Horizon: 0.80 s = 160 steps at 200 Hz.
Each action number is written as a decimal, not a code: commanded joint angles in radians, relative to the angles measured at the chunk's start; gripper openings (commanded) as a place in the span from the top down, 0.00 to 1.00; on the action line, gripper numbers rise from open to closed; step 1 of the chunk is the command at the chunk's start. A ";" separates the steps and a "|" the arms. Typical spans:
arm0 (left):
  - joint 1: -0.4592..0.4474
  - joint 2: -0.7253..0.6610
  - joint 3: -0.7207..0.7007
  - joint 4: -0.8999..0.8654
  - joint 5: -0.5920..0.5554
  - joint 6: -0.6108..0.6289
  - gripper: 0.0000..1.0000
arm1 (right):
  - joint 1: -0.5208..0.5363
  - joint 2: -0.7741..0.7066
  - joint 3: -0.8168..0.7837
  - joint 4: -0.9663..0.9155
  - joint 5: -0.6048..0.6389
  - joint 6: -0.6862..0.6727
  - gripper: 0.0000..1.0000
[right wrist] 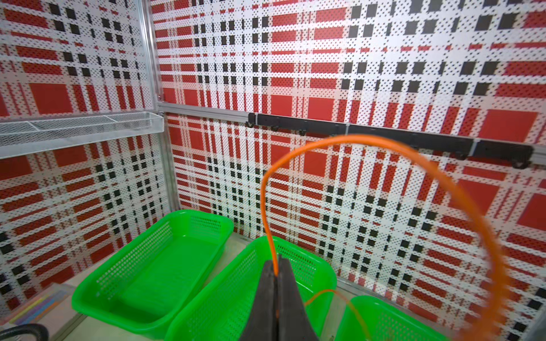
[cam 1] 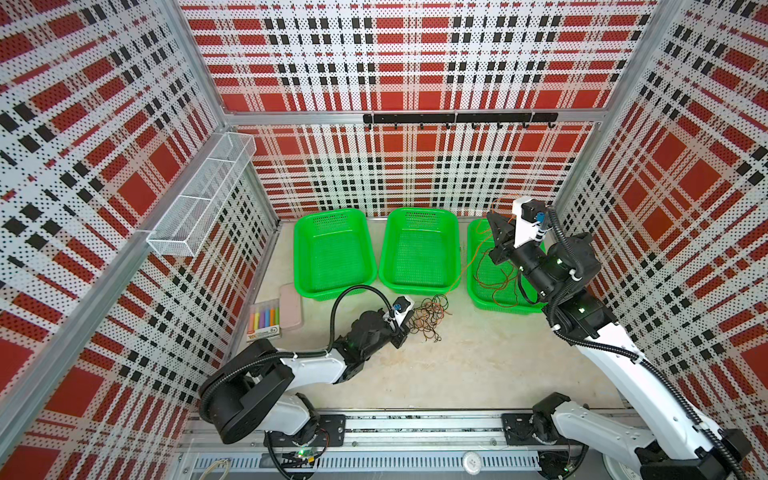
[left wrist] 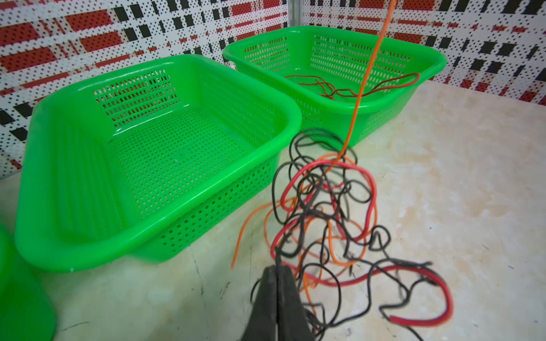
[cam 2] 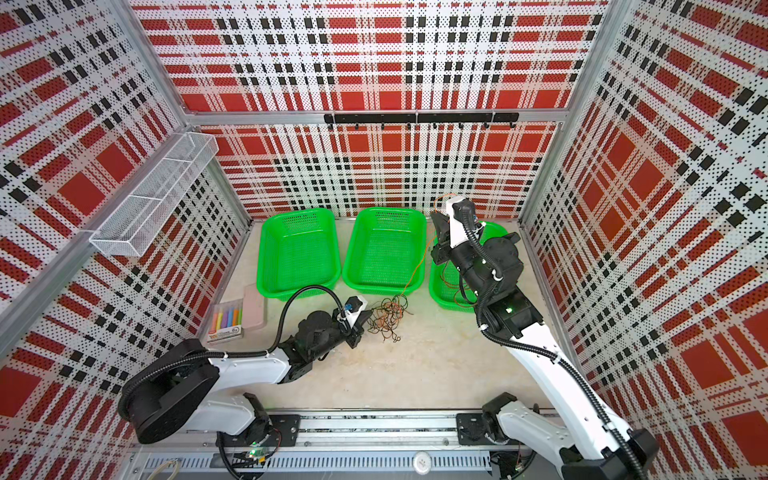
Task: Untangle and sort cables by color
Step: Untie the cable.
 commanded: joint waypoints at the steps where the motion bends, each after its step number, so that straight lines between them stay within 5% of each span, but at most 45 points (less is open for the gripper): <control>1: 0.010 0.002 -0.011 -0.002 -0.008 -0.013 1.00 | -0.015 0.005 0.049 -0.054 -0.022 -0.041 1.00; 103: 0.022 0.042 0.015 -0.057 -0.074 -0.038 1.00 | -0.032 0.040 0.051 -0.093 -0.121 -0.044 1.00; 160: 0.060 0.090 0.022 -0.082 -0.110 -0.073 1.00 | -0.071 0.085 0.301 -0.148 -0.126 -0.073 1.00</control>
